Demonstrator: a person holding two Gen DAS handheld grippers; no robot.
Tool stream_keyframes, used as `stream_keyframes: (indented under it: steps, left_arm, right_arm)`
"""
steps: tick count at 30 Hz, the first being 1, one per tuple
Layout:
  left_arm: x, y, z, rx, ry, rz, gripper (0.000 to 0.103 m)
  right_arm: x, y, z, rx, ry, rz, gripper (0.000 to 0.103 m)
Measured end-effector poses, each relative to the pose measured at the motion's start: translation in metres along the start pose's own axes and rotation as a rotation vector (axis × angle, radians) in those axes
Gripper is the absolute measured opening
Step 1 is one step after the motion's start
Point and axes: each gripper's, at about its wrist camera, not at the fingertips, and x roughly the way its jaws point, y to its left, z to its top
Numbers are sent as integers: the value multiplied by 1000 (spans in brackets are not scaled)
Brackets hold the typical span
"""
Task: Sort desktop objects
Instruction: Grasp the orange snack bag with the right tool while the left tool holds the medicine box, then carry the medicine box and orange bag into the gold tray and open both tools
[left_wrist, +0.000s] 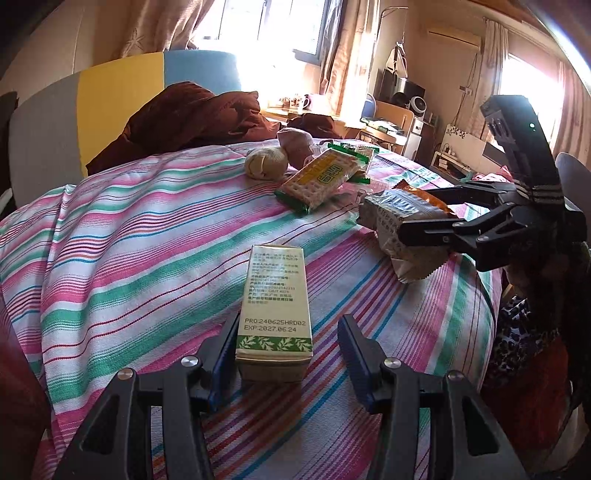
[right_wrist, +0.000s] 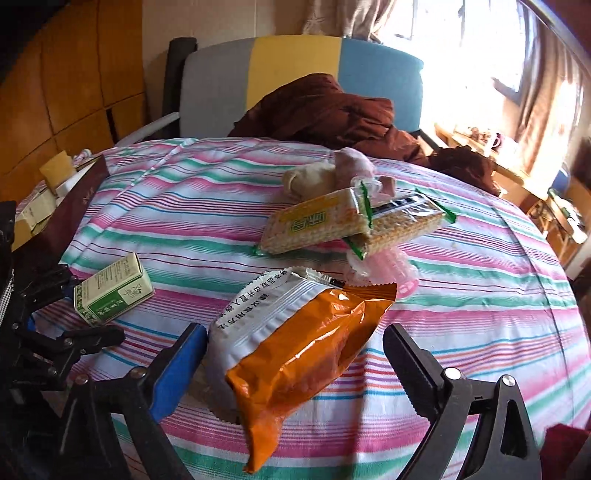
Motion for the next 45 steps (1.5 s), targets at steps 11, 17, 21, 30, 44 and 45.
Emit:
stream_keyframes:
  steps: [11, 17, 21, 30, 44, 45]
  left_arm:
    - [0, 0, 2, 9, 12, 3, 53]
    - [0, 8, 11, -37, 37, -41, 53]
    - [1, 9, 15, -47, 48, -42, 53]
    - [-2, 9, 12, -82, 58, -19, 30]
    - [-84, 22, 2, -182, -56, 143, 31]
    - [-92, 28, 1, -203, -63, 161, 31]
  right_arm:
    - [-3, 15, -2, 188, 9, -153, 90]
    - [2, 11, -4, 236, 6, -188, 75]
    - [1, 14, -7, 217, -9, -182, 70]
    - [-5, 18, -14, 180, -63, -129, 64]
    - [-13, 90, 7, 61, -134, 117, 63]
    - [-14, 99, 13, 42, -145, 138, 63]
